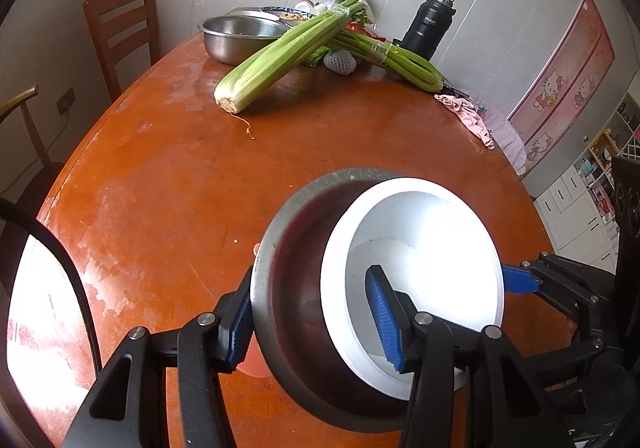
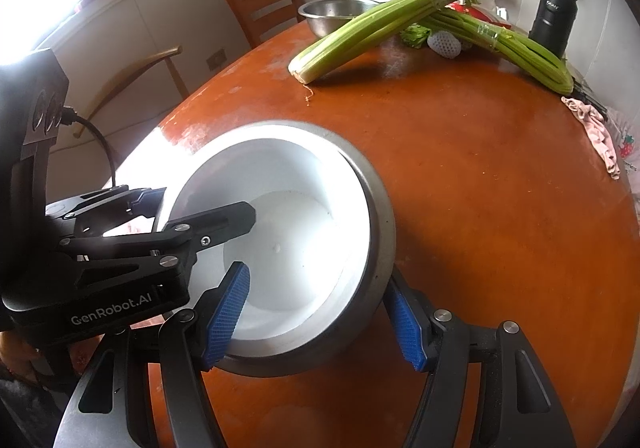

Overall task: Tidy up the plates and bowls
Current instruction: 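Lift the bowl stack with the right tool and carry it over the plate stack, then lower the bowl stack onto the steel plate and open the right tool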

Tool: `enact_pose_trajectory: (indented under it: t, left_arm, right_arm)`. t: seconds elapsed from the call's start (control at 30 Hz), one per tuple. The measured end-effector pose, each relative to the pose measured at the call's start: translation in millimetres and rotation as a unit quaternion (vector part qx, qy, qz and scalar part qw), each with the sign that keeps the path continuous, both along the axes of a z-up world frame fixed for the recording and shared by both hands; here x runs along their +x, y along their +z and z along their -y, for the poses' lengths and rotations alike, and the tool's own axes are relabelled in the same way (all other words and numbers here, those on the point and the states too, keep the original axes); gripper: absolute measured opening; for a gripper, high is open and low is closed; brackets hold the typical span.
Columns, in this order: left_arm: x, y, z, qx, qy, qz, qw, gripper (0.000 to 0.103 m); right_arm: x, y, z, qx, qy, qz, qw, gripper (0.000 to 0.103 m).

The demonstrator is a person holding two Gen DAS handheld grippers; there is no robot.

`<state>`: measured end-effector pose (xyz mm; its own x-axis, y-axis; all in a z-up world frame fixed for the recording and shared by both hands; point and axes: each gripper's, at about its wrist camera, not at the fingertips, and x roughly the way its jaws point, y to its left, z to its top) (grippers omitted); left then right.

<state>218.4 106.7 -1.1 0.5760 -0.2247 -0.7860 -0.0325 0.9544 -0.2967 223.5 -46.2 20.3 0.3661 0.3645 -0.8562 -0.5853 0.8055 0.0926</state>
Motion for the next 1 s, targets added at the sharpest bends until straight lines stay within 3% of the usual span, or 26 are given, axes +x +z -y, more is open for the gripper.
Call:
enact_pose_trajectory:
  t: [1.0]
  left_arm:
    - [-7,5,1,0.017,0.011,-0.002,0.9998,0.053]
  right_arm:
    - [-4,11,13,0.005,-0.024,0.021,0.999,0.070]
